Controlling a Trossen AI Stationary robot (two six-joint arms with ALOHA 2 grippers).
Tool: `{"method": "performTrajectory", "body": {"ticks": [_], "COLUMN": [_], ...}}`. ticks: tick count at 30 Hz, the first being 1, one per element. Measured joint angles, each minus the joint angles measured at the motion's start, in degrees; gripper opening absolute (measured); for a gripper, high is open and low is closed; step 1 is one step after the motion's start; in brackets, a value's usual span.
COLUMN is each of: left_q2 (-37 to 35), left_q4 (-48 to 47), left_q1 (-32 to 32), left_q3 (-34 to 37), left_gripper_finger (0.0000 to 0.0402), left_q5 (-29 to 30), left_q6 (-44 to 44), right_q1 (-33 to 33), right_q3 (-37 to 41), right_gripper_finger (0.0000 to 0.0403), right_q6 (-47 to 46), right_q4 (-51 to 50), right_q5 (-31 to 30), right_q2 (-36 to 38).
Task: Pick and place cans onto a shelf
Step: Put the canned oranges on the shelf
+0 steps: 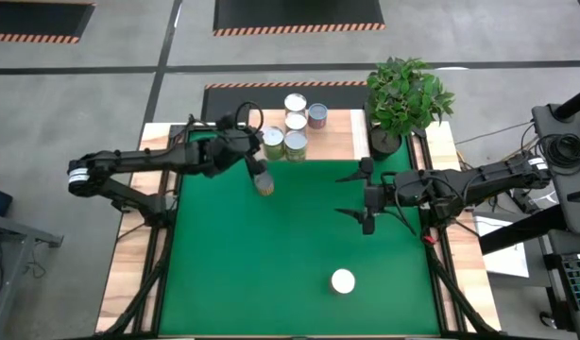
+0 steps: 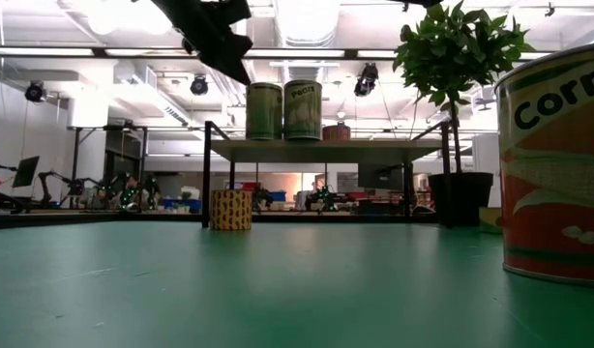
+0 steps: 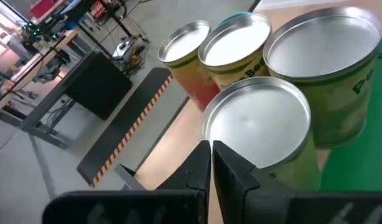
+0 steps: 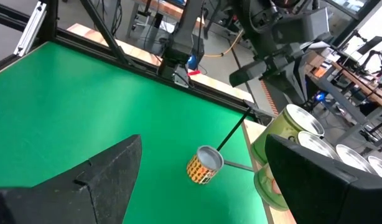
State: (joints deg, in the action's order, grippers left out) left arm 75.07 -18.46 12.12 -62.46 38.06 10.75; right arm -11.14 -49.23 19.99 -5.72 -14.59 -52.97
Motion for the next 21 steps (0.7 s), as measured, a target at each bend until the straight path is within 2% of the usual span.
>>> {"method": "performTrajectory", "body": {"ticks": [7,11,12,17,21], "left_q2": [0.0,0.0,0.0,-0.1,0.0], "left_q4": [0.3,2.0,2.0,1.5,1.0], "left_q1": [0.0,0.2,0.2,0.5,0.5], "left_q3": [-0.1,-0.6,-0.6,-0.4,0.0], "left_gripper_finger": [0.0000,0.0000,0.0000,0.0000,0.0000], "left_q5": [-0.6,-10.9,-11.7,-8.1,-7.6], "left_q6": [1.0,0.2,0.3,0.3,0.3], "right_q1": [0.0,0.0,0.0,0.0,0.0], "right_q3": [0.0,0.0,0.0,0.0,0.0], "right_gripper_finger": [0.0327,0.0327,0.0327,0.0327,0.0327], "right_q6": [-0.6,-0.6,-0.6,-0.5,-0.5], "right_q4": [0.0,0.0,0.0,0.0,0.0], "right_q5": [0.0,0.0,0.0,0.0,0.0], "right_q2": [0.0,0.0,0.0,0.0,0.0]}}
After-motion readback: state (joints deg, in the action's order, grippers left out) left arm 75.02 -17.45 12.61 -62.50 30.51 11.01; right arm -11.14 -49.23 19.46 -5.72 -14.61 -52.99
